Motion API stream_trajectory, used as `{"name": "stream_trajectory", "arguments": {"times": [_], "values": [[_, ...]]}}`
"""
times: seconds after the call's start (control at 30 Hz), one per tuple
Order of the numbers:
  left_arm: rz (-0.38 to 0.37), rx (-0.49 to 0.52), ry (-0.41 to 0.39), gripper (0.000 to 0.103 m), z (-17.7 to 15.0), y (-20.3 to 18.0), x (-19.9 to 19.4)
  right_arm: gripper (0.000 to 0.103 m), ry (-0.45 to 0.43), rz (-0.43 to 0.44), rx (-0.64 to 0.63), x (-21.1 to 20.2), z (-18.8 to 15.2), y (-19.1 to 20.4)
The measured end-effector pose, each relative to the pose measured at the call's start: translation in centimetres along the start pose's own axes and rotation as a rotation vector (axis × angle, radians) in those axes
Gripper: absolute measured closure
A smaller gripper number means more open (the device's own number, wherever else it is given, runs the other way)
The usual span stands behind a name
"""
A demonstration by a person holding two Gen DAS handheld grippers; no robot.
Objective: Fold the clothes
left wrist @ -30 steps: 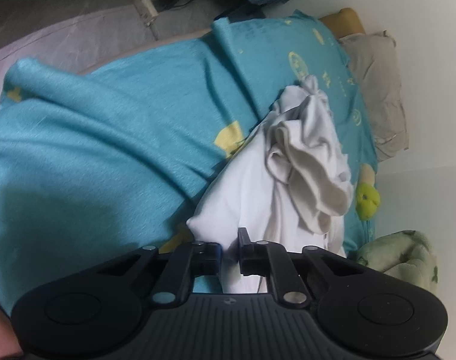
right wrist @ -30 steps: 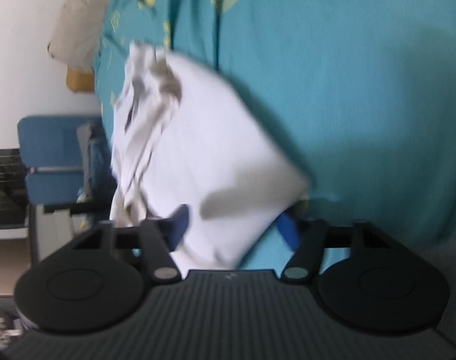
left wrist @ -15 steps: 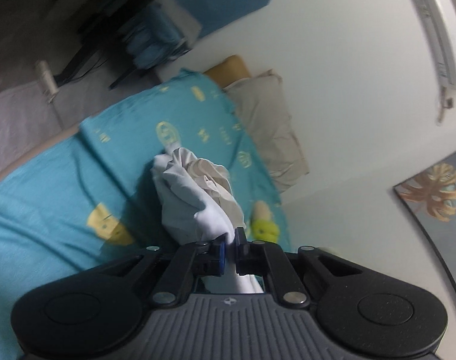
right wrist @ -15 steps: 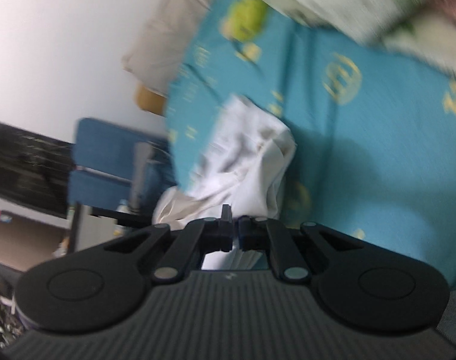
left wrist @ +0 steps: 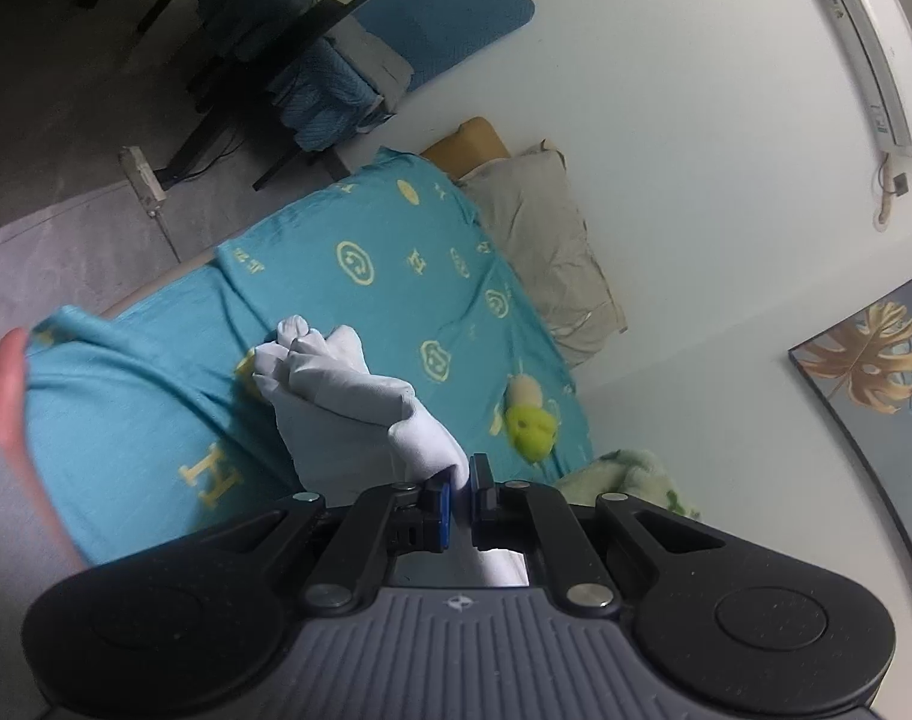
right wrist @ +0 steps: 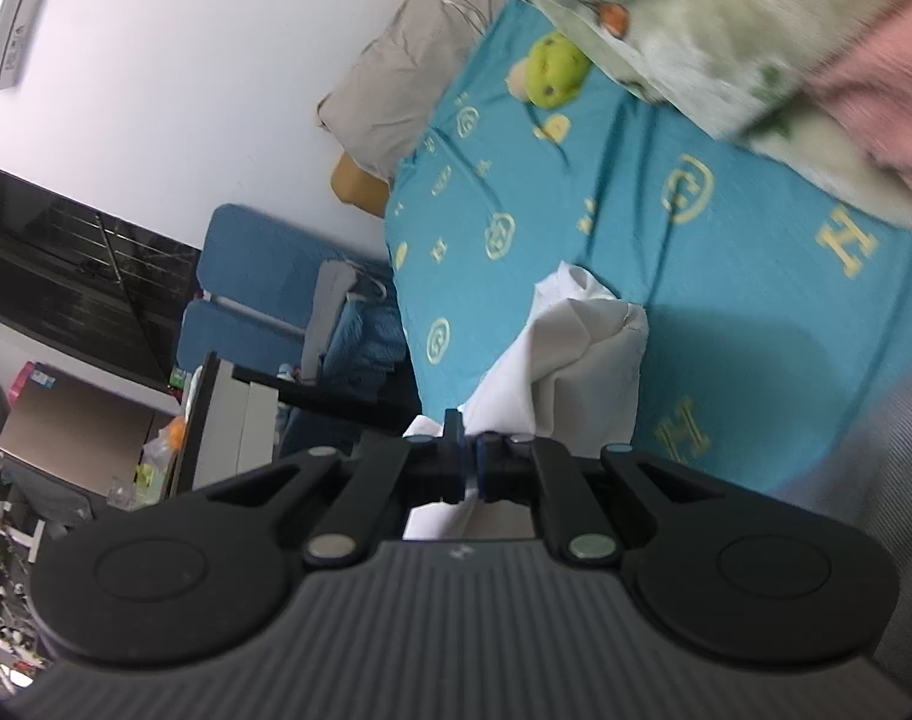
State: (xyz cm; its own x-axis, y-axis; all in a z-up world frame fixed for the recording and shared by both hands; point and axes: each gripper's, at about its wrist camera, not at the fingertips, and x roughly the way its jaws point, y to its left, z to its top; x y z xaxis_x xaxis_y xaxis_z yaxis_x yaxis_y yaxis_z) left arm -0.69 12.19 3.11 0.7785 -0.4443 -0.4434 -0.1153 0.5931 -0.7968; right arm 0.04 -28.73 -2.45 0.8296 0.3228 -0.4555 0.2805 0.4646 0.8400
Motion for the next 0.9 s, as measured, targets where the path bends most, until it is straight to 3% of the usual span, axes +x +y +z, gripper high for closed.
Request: {"name": "stream_trajectory", "arguments": {"times": [0.2, 0.5, 0.7, 0.9], "values": [[0.026, -0.014, -0.004, 0.097, 0.7, -0.2, 2.4, 0.096, 0.008, -0.027, 0.008, 2.0, 1.6, -0.1], [0.144, -0.009, -0.008, 0.096, 6.7, 0.3, 15.1, 0.096, 0.048, -0.081, 0.032, 14.4, 6.5, 0.9], [0.197, 0.029, 0.064, 0.096, 9.6, 3.9, 23.9, 0.096, 0.1, -0.152, 0.034, 22.8, 8.6, -1.6], [0.223, 0.033, 0.133, 0.096, 10.3, 8.0, 28.8, 0.095, 0.153, -0.201, 0.035, 27.0, 9.0, -4.8]]}}
